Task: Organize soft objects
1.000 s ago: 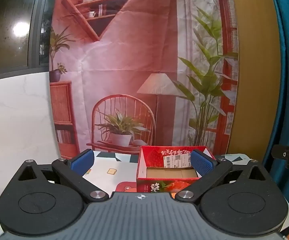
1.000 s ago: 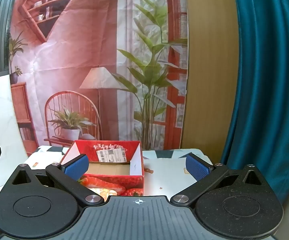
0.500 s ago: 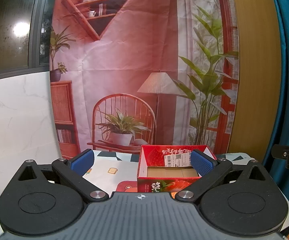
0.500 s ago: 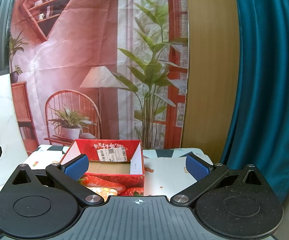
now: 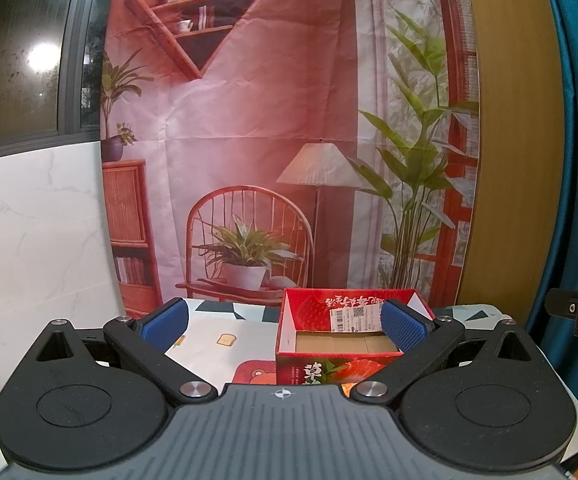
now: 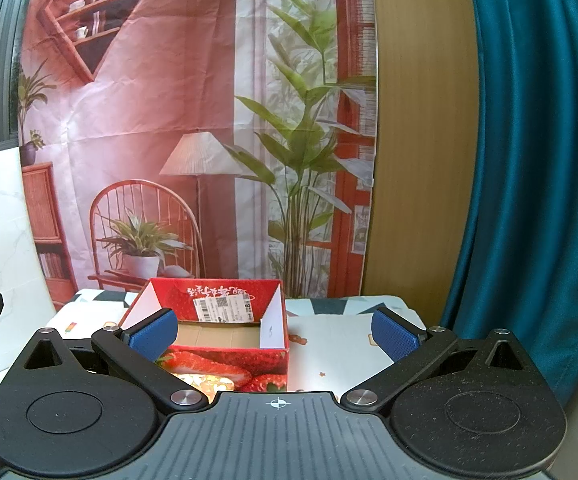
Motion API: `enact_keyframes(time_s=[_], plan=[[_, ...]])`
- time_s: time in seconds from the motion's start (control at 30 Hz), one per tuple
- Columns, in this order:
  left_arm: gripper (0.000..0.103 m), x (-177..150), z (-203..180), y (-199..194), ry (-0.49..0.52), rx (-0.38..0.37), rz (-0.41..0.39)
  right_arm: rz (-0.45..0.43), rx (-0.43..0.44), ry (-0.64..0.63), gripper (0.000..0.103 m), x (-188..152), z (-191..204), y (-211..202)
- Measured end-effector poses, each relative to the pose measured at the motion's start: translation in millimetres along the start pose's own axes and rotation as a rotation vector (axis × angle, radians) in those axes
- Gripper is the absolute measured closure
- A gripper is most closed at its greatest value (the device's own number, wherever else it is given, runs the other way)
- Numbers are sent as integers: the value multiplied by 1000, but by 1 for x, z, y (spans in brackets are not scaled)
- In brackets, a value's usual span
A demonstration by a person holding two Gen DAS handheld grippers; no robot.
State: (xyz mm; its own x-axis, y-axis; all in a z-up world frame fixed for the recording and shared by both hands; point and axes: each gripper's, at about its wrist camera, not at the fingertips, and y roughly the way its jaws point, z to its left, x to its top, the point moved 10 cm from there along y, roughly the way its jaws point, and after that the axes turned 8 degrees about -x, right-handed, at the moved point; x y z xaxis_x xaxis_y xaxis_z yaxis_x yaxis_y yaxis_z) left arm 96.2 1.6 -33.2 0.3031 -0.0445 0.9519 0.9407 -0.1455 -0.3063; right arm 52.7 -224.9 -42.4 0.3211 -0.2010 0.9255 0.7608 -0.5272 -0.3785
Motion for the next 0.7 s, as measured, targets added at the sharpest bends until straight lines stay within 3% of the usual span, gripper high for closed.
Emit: enact_keyframes(time_s=[0.7], plan=[[0,0,0,0,1,0,1,1,0,0,0,0,0,0]])
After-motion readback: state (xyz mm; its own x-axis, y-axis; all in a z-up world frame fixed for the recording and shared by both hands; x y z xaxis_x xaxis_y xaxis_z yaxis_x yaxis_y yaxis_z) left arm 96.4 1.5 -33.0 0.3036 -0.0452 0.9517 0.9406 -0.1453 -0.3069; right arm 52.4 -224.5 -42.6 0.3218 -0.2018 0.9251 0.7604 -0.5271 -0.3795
